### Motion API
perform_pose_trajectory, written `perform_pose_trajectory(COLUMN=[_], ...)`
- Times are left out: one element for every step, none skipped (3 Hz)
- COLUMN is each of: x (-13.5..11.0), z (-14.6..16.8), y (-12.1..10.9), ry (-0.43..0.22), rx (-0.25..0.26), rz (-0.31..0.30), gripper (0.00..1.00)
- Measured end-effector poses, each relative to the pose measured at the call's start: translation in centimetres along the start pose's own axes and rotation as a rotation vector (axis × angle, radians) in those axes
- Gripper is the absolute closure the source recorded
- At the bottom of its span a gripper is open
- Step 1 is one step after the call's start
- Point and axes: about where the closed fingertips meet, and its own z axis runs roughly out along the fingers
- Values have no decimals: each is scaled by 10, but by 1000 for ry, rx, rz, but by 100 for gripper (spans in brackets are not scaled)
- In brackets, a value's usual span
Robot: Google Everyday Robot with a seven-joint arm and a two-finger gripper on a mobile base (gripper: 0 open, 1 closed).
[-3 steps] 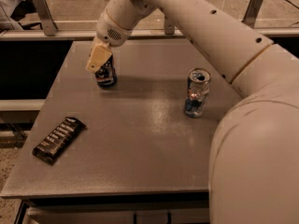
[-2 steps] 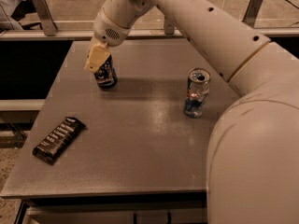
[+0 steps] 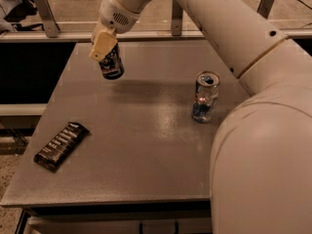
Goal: Move pepsi can near rxbar chocolate
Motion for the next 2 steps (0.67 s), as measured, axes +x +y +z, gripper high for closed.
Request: perform_pose_trajectory(x=[-17, -17], z=[-19, -19], y=[0, 0], ry=[-38, -38], rx=[17, 17], rz=[-22, -22], gripper=[100, 100])
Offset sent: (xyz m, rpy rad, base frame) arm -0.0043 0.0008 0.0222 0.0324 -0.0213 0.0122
